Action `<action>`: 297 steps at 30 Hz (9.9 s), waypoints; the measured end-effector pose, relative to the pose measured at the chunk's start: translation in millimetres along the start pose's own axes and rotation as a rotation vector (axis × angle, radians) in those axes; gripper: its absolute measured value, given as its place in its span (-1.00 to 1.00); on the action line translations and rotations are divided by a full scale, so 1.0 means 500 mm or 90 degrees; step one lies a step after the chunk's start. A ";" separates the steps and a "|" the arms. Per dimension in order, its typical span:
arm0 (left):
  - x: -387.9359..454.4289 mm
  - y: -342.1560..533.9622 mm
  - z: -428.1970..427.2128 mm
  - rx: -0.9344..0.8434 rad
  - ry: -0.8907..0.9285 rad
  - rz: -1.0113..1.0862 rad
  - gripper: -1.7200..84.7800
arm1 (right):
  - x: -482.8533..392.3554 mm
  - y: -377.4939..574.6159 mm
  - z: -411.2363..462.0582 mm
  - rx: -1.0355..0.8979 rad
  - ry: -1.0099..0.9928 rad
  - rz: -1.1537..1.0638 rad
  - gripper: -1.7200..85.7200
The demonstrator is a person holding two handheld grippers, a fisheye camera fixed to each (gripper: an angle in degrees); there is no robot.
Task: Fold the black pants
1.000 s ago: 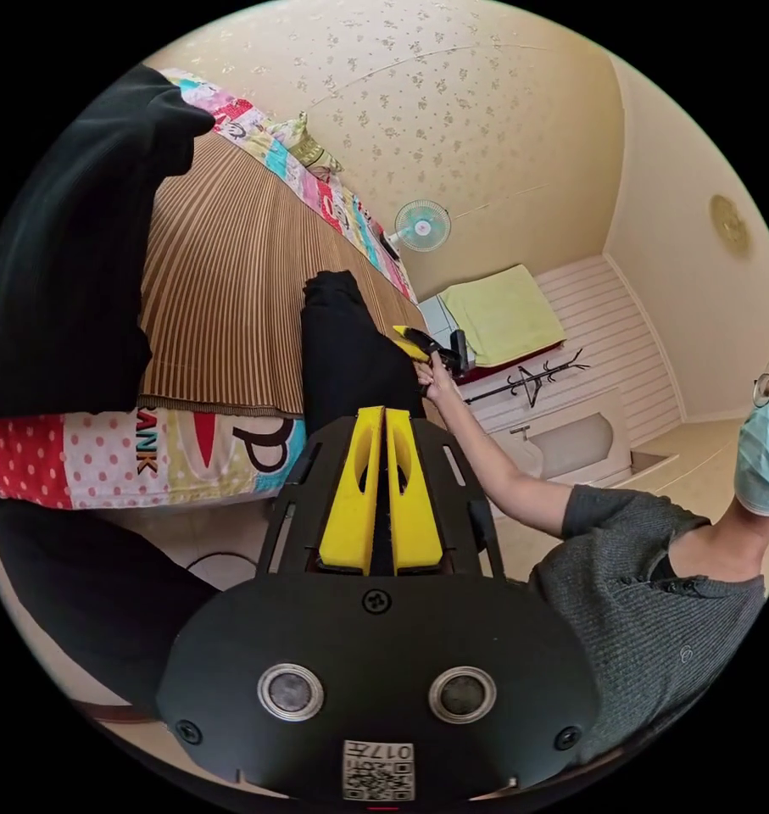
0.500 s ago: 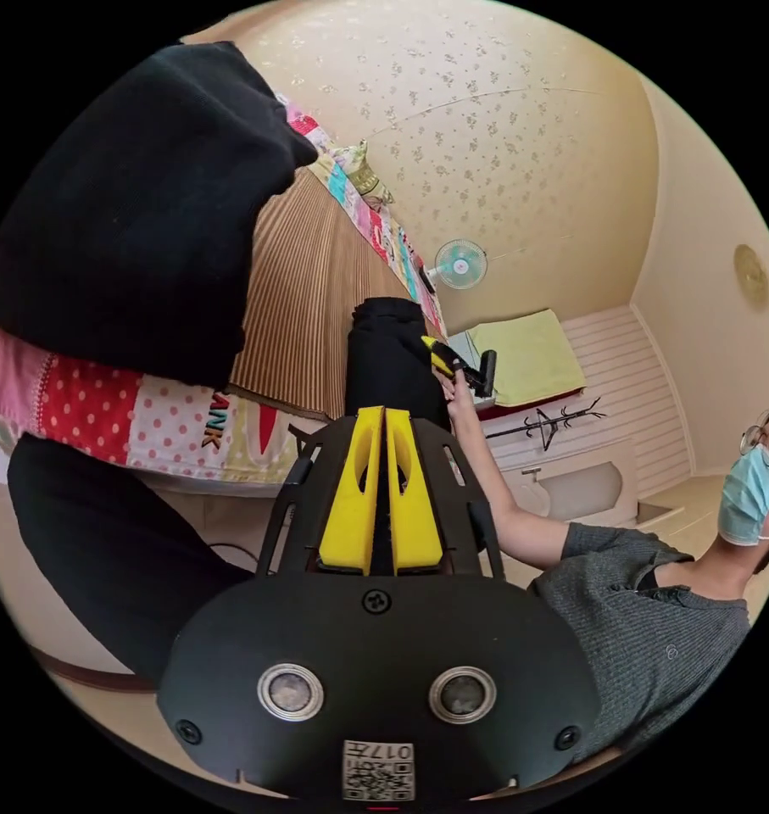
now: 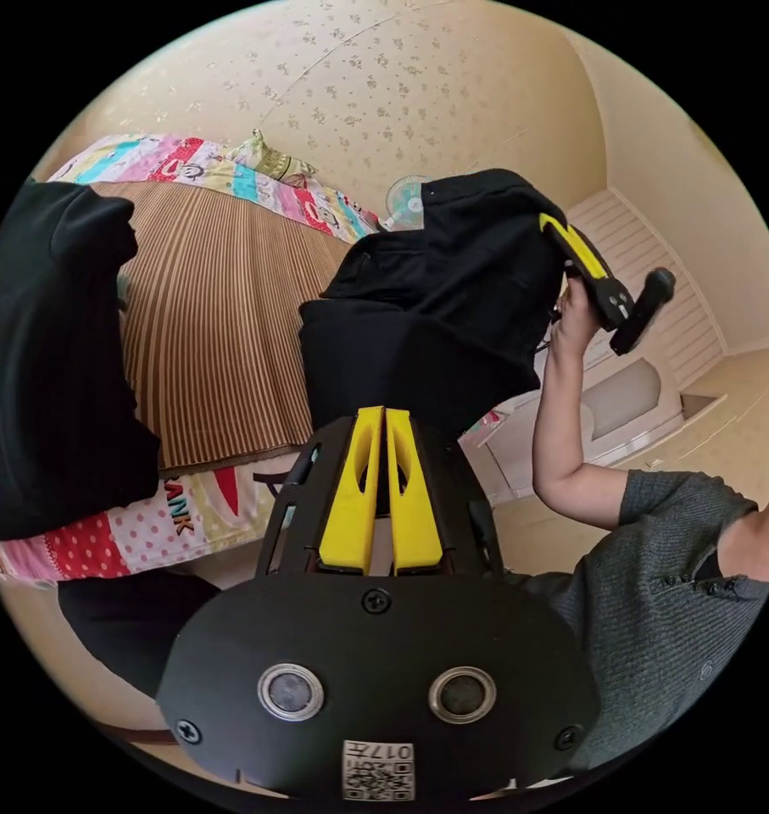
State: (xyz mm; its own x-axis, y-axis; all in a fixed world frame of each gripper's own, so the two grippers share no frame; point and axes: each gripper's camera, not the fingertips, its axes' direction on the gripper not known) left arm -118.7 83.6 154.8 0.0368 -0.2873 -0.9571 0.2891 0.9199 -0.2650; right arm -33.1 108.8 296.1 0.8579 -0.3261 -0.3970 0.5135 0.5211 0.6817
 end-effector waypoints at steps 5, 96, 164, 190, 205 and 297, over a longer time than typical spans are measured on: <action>0.036 -0.034 -0.020 0.069 0.008 0.055 -0.98 | 0.158 -0.037 -0.313 0.216 0.131 0.159 -0.92; -0.467 -0.126 0.320 -0.130 -0.207 -0.041 -0.65 | -0.243 0.383 0.516 -0.524 -0.921 0.492 -0.83; -0.416 -0.039 -0.357 -0.041 0.050 -0.071 -0.80 | 1.348 1.039 -0.159 -0.345 -0.422 1.066 -0.86; -0.310 -0.258 -0.220 -0.117 0.188 -0.102 -0.98 | 0.601 0.375 0.146 -0.422 -0.901 0.446 -0.72; -0.132 -0.269 -0.247 -0.080 0.219 0.019 -0.97 | 0.105 0.182 0.513 -0.502 -0.426 0.270 -0.89; -0.367 -0.135 -0.485 -0.230 0.029 -0.229 -0.82 | 0.846 0.908 -0.093 -0.453 -0.874 0.717 -0.66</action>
State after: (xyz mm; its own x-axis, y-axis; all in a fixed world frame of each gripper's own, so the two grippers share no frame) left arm -376.9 139.2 319.9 -0.0477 -0.5979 -0.8001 -0.0734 0.8010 -0.5942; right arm 563.8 244.1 408.9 0.3326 0.2208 0.9168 0.0251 0.9698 -0.2426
